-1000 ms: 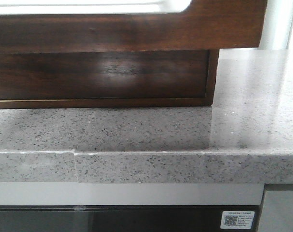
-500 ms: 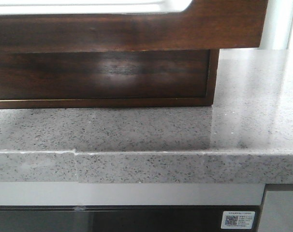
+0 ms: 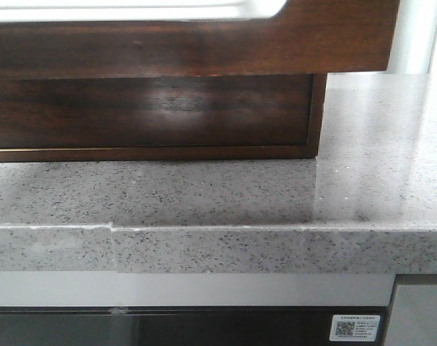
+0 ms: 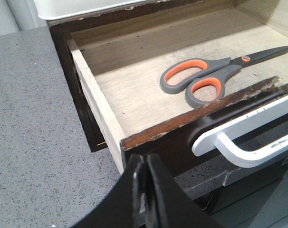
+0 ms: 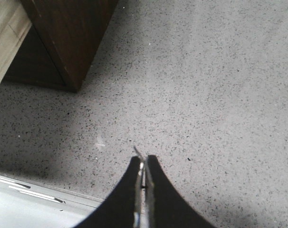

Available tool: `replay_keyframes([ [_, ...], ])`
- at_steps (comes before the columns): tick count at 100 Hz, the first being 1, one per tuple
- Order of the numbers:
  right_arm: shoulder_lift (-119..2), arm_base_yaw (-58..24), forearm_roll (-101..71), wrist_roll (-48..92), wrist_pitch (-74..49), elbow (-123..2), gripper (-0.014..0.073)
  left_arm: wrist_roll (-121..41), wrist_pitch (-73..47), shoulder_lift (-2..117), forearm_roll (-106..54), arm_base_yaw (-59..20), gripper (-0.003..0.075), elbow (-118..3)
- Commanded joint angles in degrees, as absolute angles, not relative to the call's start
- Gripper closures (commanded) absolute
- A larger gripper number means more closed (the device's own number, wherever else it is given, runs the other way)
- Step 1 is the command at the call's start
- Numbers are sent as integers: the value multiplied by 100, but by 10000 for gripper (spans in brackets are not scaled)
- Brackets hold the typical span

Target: Put scissors in drawer with both arms

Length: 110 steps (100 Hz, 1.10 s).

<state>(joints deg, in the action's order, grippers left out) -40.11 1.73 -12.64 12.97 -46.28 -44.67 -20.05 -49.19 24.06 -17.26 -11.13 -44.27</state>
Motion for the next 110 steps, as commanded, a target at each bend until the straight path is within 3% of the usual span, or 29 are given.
replay_keyframes([
  [1,-3989,207,-1310,1308,-4309,-4600,662,-1957,-4574,2499,-1848,-1154,741,-4614],
  [23,-3989,207,-1310,1308,-4309,-4600,662,-1909,-4372,2176,-1239,-991,741,-4268],
  [45,-3989,207,-1310,1308,-4309,-4600,662,-789,-2468,1110,-340,-737,741,-2603],
  [71,-3989,207,-1310,1308,-4309,-4600,662,-736,-176,181,-409,-502,741,-547],
  [110,-3989,207,-1310,1308,-4309,-4600,662,-736,-36,-211,-686,-450,741,176],
])
